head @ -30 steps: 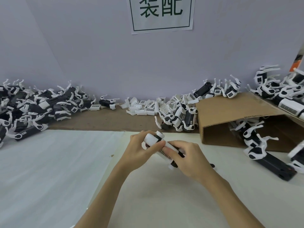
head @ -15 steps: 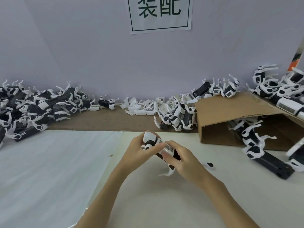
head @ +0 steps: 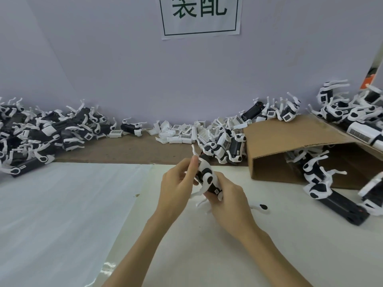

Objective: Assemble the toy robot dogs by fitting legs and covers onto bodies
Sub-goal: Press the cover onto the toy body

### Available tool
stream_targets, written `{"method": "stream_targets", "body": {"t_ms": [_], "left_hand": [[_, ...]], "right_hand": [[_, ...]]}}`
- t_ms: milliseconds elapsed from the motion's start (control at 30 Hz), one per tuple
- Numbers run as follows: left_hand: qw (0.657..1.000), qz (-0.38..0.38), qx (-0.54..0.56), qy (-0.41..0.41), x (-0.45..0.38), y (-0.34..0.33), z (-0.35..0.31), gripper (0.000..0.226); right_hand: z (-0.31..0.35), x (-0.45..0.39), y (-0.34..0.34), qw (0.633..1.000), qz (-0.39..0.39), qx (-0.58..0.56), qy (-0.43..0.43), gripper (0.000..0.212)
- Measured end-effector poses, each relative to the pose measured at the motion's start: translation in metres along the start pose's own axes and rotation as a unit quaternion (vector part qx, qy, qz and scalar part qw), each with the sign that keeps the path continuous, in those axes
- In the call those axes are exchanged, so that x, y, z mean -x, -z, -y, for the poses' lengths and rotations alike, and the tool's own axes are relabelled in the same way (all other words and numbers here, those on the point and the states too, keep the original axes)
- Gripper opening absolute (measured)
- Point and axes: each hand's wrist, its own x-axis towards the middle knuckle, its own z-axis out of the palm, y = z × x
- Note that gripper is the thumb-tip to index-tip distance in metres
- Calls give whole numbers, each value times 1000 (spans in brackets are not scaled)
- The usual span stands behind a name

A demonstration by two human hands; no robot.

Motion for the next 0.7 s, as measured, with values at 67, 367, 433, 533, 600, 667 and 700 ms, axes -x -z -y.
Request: {"method": "stream_targets", "body": {"t_ms": [67,367,433,533,600,667,700], "left_hand": [[1000,12,12,-3,-1,2,-1,48],[980,22,-191,-49,4,-7,-1,45],[994,22,-106,-1,1,-4,0,41],[988,33,94,120,-8,12,1,44],[977,49,137,157,-12,21,3,60],[975,51,134,172,-14,25,7,69],[974,56,121,182,-15,25,11,71]], "right_hand": [[-6,0,-1,996,31,-81,-13,28],[-15,-2,-2,998,23,-63,-3,47],[-10,-4,3,993,44,-100,-39,53],[-2,-10,16,962,88,-220,-136,60],[-2,-13,23,933,126,-291,-169,61],[-1,-12,27,905,170,-338,-194,56],[0,-12,28,897,183,-344,-209,52]]}}
